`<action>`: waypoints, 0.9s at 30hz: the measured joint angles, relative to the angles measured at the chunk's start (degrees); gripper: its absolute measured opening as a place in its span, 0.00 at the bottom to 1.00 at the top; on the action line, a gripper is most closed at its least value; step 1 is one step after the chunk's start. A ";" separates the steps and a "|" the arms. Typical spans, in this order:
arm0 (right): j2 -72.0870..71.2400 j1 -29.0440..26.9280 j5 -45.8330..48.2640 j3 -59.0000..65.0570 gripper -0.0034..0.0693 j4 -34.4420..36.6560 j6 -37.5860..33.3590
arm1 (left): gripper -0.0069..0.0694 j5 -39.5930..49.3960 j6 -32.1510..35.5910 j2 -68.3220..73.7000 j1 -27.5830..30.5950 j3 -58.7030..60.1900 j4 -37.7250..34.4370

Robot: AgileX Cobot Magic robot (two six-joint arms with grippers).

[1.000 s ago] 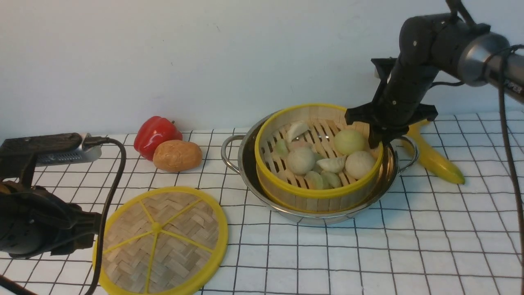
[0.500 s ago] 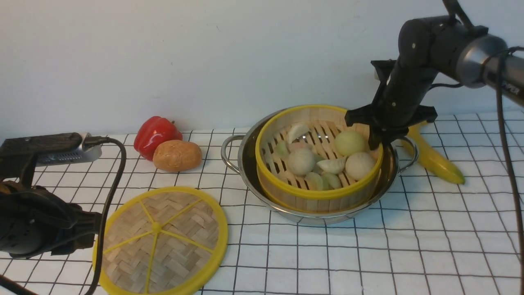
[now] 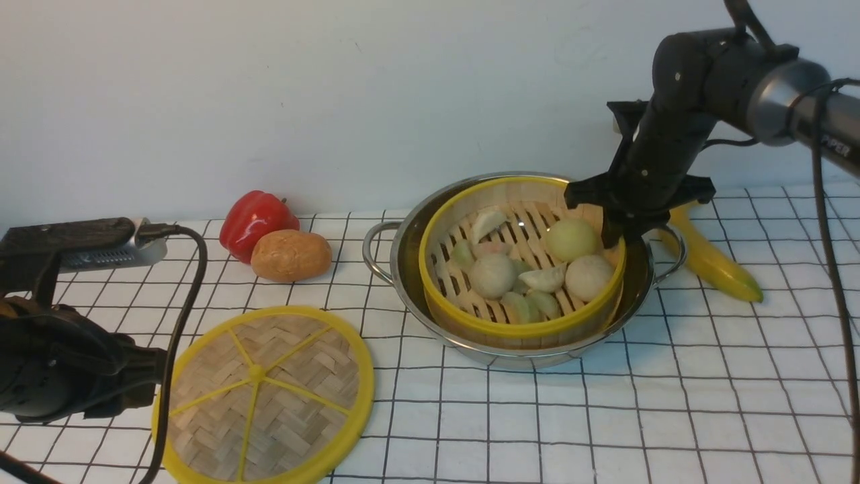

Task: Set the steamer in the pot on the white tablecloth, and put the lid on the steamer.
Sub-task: 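Place the bamboo steamer basket of food into the steel pot with the right gripper, then grasp the bamboo steamer lid lying on the table by its centre knob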

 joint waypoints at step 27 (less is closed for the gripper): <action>-12.45 -0.17 -0.92 -0.17 0.57 -4.98 -4.75 | 0.41 -15.58 15.59 11.08 0.00 0.00 -16.81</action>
